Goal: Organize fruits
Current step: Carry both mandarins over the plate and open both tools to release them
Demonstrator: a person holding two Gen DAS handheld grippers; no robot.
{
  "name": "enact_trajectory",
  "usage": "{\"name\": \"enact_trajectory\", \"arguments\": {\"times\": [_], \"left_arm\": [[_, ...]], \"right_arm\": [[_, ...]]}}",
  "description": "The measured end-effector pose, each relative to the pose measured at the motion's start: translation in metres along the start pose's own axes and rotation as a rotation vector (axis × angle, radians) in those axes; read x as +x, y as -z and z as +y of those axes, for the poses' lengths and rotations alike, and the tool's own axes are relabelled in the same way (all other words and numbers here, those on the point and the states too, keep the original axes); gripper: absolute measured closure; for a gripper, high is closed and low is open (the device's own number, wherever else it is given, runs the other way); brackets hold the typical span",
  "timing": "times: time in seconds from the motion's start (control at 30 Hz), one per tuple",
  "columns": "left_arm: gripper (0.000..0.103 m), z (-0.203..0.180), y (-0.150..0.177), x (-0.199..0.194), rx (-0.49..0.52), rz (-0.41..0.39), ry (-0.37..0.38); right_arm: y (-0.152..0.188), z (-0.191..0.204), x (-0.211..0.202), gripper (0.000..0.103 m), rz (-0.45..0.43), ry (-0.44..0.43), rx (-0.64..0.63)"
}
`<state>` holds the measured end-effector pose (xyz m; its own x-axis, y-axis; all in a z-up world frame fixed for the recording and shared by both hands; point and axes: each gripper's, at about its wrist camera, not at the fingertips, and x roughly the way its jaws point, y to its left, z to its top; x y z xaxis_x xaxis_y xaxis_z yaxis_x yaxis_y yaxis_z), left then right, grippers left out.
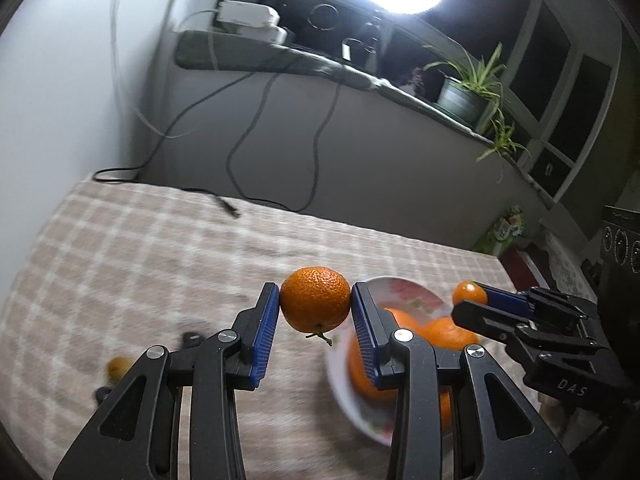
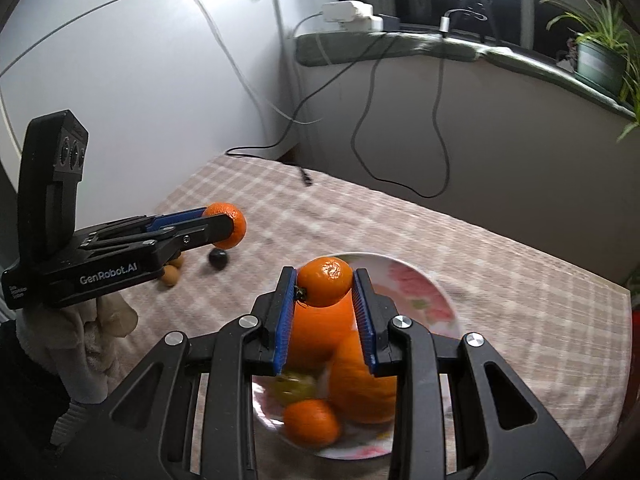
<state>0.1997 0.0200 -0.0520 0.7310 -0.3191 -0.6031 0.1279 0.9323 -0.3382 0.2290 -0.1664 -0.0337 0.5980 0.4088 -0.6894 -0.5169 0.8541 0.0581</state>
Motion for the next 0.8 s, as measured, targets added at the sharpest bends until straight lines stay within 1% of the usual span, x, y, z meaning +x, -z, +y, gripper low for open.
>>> {"name": "enact_trajectory", "arguments": {"times": [0.13,0.4,0.63,0.8], "left_arm": [[0.067,-0.016,-0.006,0.016,0.009,0.020,0.030],[0.067,-0.045,-0.011,0.040,0.051,0.049,0.057],[0.067,-0.060,-0.009,0.056,0.077,0.079,0.066],[0.067,-0.064,-0.007,0.061,0.083,0.092,0.069]], "right_arm": [[0.001,-0.023,-0.001,0.073,0.002,0.014,0.035],[0.005,-0.061,0.005,0.073,0.022,0.028,0.107],[0.008,-0.075,0.015,0.073,0.044,0.020,0.153],[0.010,-0.082,0.025,0.073,0.064,0.006,0.182]]}}
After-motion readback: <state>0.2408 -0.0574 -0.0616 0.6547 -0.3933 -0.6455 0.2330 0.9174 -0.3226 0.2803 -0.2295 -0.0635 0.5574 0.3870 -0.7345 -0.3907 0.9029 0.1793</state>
